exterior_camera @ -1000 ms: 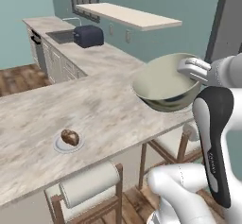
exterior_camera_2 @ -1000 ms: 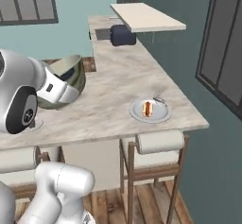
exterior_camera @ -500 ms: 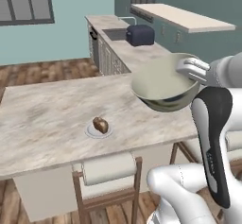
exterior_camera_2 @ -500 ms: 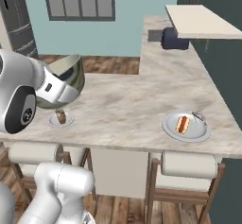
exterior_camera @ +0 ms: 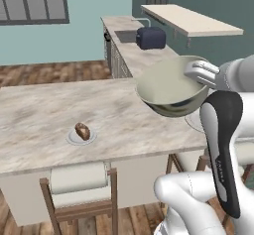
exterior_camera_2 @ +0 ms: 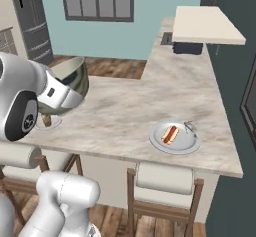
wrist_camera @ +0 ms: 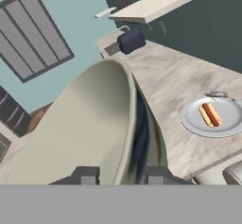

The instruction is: Take the smaller bowl and place it next to the appetizer plate on the dining counter , and place the larger bowl next to the plate with cooked food.

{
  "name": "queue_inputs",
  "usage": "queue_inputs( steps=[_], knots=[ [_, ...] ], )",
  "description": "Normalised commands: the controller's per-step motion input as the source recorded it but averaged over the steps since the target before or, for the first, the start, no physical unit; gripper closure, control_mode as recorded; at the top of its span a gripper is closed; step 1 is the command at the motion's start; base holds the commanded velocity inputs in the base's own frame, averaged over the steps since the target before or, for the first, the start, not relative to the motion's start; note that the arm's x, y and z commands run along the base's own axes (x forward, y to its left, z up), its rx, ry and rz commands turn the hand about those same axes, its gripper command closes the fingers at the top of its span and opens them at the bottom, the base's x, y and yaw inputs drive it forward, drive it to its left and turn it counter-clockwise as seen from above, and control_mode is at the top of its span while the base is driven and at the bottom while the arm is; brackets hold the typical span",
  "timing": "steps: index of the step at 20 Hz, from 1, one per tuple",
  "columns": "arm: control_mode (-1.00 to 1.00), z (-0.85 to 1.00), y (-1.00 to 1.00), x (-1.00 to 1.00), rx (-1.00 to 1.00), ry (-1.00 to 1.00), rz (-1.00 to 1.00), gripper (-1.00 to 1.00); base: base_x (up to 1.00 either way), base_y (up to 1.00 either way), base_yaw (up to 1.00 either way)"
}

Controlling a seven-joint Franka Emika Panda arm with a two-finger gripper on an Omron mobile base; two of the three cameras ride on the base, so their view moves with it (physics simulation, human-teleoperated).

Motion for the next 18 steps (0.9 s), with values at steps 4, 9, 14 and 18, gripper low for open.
queue_inputs(
  steps=[4, 9, 14, 18],
  knots=[
    [1.0, 0.0, 0.0, 0.0, 0.0, 0.0, 0.0, 1.0, 0.28, -0.19, 0.13],
    [-1.0, -0.21, -0.03, 0.25, 0.0, 0.01, 0.0, 1.0, 0.24, 0.0, 0.02],
    [-1.0, -0.48, -0.44, 0.15, 0.0, 0.0, 0.0, 1.0, 0.0, 0.0, 0.0],
    [-1.0, -0.44, -0.26, 0.08, -0.02, 0.0, -0.03, 1.0, 0.0, 0.0, 0.0]
  ],
)
